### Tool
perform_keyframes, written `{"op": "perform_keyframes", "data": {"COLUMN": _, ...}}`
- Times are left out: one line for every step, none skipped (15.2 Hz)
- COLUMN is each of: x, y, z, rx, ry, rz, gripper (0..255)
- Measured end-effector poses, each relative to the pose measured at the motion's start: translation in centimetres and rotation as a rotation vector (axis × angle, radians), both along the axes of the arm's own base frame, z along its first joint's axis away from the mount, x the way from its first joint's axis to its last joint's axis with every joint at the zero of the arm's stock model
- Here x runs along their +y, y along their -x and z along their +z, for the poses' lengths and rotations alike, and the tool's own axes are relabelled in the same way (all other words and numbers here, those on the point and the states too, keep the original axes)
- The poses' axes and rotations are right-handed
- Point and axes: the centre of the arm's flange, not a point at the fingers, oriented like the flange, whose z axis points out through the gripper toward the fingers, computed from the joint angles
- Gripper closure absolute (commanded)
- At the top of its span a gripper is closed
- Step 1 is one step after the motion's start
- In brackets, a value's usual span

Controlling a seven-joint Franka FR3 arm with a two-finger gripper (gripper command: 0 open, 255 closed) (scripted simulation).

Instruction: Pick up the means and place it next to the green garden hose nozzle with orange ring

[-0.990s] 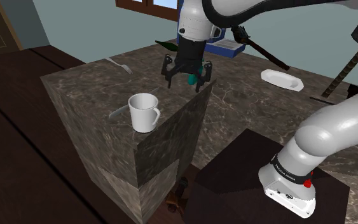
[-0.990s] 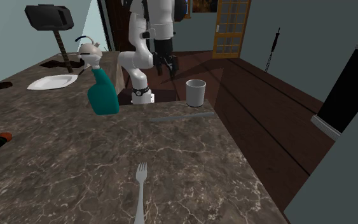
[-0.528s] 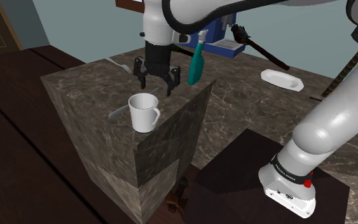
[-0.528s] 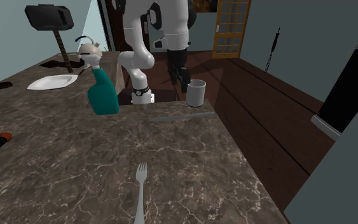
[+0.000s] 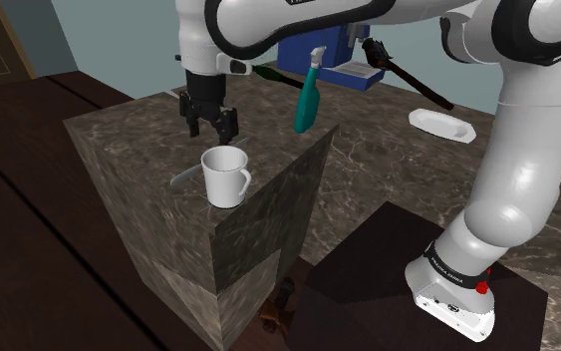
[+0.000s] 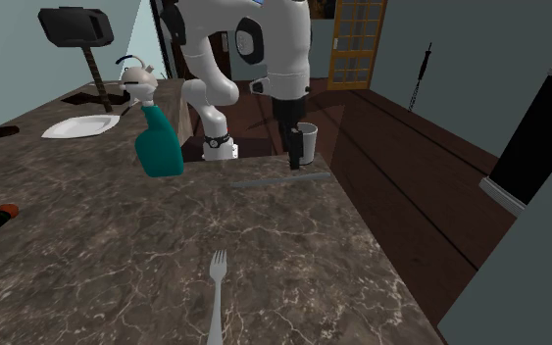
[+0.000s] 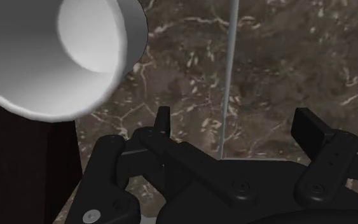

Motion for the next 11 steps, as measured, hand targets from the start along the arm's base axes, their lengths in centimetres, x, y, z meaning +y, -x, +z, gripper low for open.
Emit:
{"op": "perform_keyframes", "data": {"x": 0.2, "y": -0.3, "z": -0.5, "rx": 0.001, "ry": 0.001, "rz": -0.009, "gripper": 0}}
{"op": "perform_keyframes", "data": {"x": 0.4, "y": -0.4, "z": -1.1, "rx": 0.001, "ry": 0.001, "rz": -0.014, "gripper": 0}}
{"op": "perform_keyframes", "data": {"x": 0.5, "y": -0.4, "z": -1.7, "rx": 0.002, "ry": 0.002, "rz": -0.016, "gripper": 0}}
{"op": "perform_keyframes", "data": {"x": 0.4, "y": -0.5, "z": -2.2, "rx": 0.002, "ry": 0.002, "rz": -0.017, "gripper": 0}}
{"op": "perform_keyframes", "data": {"x": 0.5, "y": -0.5, "z": -2.6, "rx": 0.001, "ry": 0.002, "rz": -0.018, "gripper": 0}}
{"op": "perform_keyframes", "data": {"x": 0.6, "y": -0.5, "z": -3.1, "rx": 0.001, "ry": 0.002, "rz": -0.018, "gripper": 0}}
{"op": "perform_keyframes", "data": {"x": 0.5, "y": -0.5, "z": -3.6, "rx": 0.002, "ry": 0.002, "rz": -0.018, "gripper": 0}}
{"op": "perform_keyframes", "data": {"x": 0.5, "y": -0.5, "z": -3.8, "rx": 0.002, "ry": 0.002, "rz": -0.018, "gripper": 0}}
{"op": "perform_keyframes", "data": {"x": 0.5, "y": -0.4, "z": -3.9, "rx": 0.002, "ry": 0.002, "rz": -0.018, "gripper": 0}}
{"op": "perform_keyframes", "data": {"x": 0.5, "y": -0.5, "z": -3.9, "rx": 0.001, "ry": 0.002, "rz": -0.018, "gripper": 0}}
{"op": "perform_keyframes", "data": {"x": 0.5, "y": -0.5, "z": -4.0, "rx": 0.001, "ry": 0.002, "rz": -0.018, "gripper": 0}}
